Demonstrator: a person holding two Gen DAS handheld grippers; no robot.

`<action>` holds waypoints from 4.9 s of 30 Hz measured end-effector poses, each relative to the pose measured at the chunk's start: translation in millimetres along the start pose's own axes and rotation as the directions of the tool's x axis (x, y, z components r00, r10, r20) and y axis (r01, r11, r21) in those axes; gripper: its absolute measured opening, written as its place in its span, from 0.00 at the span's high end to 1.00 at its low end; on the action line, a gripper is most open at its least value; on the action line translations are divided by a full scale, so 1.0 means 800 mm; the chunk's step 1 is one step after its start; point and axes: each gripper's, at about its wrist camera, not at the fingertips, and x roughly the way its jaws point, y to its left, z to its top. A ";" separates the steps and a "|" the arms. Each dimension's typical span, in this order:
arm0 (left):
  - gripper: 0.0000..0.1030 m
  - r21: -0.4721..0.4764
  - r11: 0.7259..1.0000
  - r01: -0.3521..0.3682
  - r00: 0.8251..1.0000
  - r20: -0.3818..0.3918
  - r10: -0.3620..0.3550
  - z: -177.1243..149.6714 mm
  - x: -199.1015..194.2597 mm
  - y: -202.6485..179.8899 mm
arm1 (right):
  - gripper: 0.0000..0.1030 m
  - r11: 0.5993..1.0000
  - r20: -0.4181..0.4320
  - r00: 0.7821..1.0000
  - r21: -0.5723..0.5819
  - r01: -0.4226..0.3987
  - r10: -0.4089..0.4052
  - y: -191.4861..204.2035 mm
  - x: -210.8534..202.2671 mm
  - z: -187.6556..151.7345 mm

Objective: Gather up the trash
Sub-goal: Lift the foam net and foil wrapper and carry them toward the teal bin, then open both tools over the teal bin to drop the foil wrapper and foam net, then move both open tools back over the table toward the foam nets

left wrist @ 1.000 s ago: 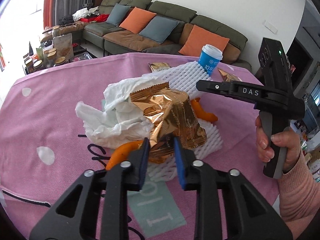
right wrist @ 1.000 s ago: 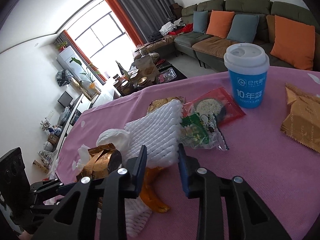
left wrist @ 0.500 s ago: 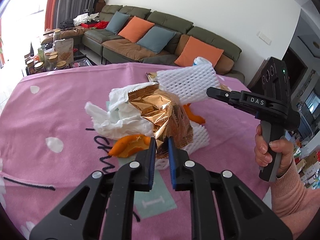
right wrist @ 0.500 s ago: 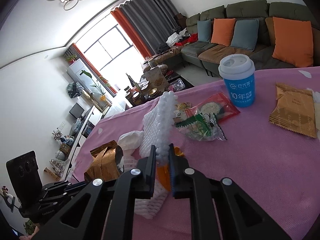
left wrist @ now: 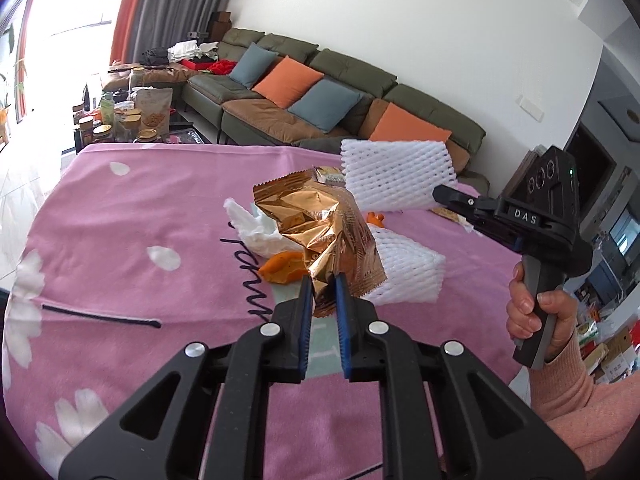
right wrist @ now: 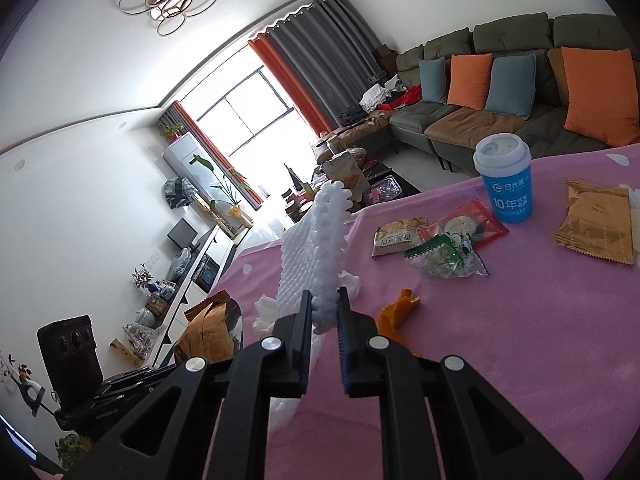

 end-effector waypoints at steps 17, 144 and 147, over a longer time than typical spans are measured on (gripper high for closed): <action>0.89 -0.061 0.992 -0.111 0.993 0.025 0.113 -0.021 -0.037 0.030 | 0.90 0.996 -0.100 0.992 -0.024 -0.085 0.083 0.034 0.030 -0.033; 0.44 -0.414 0.767 -0.490 0.819 0.082 0.568 -0.104 -0.216 0.205 | 0.56 0.835 -0.472 0.853 -0.361 -0.415 0.220 0.373 0.256 -0.099; 0.37 -0.332 0.834 -0.440 0.856 0.127 0.502 -0.088 -0.197 0.160 | 0.50 0.835 -0.412 0.886 -0.393 -0.385 0.214 0.344 0.208 -0.081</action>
